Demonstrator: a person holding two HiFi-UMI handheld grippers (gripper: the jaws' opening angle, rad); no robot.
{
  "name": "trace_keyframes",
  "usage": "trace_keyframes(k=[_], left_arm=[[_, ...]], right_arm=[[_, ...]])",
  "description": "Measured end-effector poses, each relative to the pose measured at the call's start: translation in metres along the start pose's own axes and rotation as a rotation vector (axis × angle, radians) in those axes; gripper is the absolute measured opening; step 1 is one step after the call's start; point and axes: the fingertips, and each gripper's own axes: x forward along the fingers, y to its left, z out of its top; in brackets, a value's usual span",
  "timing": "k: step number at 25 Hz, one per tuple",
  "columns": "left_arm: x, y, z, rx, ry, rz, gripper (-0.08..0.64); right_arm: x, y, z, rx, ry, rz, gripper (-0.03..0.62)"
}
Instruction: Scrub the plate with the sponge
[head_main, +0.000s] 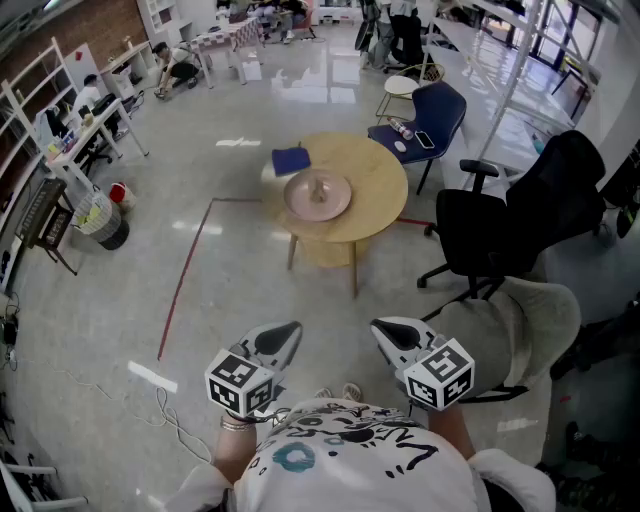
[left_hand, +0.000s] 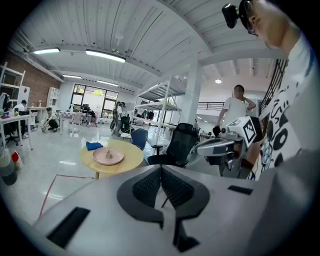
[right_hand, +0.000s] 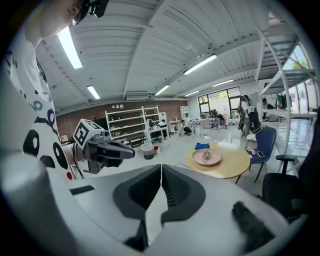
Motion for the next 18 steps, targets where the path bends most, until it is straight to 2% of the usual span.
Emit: trace_keyframes(k=[6,9,13,15,18], left_arm=[[0.000,0.006,-0.004,-0.024,-0.004,0.004,0.017],[-0.003,0.011,-0.007,-0.033,-0.014,0.005,0.017],[-0.010,0.020,-0.022,-0.061,-0.008,0.006,0.017],[-0.014,0.023,-0.032,-0.093,0.000,0.012,0.017],[-0.020,0.031,-0.045,-0.134,0.020,0.023,0.017]], right_arm=[[0.004,0.003,-0.013,-0.034,0.065,-0.013,0.029],[0.009,0.006,-0.011,-0.030,0.044,-0.014,0.029],[0.018,0.003,-0.010,0.087,-0.017,-0.043,0.031],[0.024,0.001,-0.017,0.142,0.000,-0.049,0.031],[0.033,0.005,-0.023,0.149,0.033,-0.033,0.031]])
